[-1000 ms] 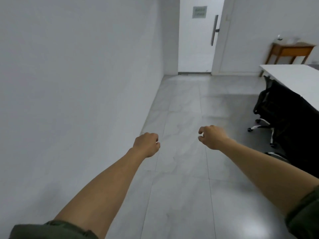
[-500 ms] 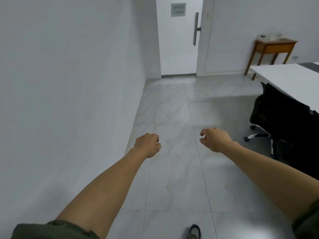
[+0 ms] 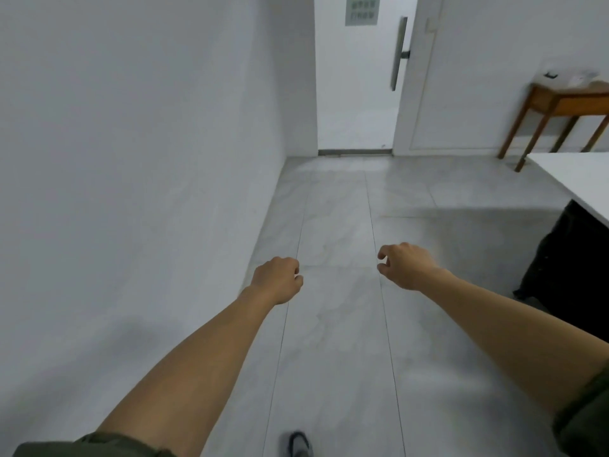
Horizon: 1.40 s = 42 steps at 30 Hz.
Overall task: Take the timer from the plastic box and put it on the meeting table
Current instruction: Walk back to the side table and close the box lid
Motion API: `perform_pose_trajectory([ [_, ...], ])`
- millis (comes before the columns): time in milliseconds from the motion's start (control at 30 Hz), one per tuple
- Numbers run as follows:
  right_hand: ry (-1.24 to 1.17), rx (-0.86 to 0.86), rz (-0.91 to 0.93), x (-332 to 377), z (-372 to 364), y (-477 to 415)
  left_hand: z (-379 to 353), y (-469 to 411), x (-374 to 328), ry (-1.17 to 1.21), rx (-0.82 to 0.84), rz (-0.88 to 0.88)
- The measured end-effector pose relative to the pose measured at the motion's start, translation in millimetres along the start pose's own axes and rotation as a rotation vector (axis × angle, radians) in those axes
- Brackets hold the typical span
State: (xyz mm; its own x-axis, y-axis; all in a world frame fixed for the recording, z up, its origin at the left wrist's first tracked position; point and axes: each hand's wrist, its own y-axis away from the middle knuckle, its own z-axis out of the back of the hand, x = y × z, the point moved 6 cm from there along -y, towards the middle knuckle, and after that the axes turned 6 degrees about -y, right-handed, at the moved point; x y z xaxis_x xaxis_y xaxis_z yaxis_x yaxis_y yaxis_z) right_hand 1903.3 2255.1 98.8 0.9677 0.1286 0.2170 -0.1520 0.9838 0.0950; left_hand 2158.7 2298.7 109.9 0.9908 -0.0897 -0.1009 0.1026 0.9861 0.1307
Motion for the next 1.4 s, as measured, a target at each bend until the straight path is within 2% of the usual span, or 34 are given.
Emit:
perform_pose_trajectory([
  [233,-0.002,-0.009,-0.074,-37.1,5.9,-184.3,8.6,-200.2,18.9,-0.009,0.027,-0.046],
  [400,-0.05,-0.067,-0.16,-62.6,50.9,-308.8,61.2,-350.7,26.1,-0.028,-0.003,-0.1],
  [667,-0.059,-0.029,-0.248,-140.2,65.5,-467.8,73.0,-552.0,-18.1,-0.054,0.069,-0.202],
  [867,-0.102,-0.007,-0.276,-219.7,71.1,-613.3,70.6,-706.5,-56.8,-0.061,0.097,-0.192],
  [1000,-0.105,-0.033,-0.283,-268.9,114.5,-721.1,105.2,-812.8,-82.2,-0.055,0.054,-0.178],
  [1233,-0.079,-0.044,-0.233,-314.1,154.2,-871.2,133.3,-963.5,-97.0,-0.048,0.036,-0.132],
  [1400,-0.071,-0.041,-0.263,-365.5,158.0,-981.6,131.0,-1097.2,-122.8,-0.064,0.062,-0.178],
])
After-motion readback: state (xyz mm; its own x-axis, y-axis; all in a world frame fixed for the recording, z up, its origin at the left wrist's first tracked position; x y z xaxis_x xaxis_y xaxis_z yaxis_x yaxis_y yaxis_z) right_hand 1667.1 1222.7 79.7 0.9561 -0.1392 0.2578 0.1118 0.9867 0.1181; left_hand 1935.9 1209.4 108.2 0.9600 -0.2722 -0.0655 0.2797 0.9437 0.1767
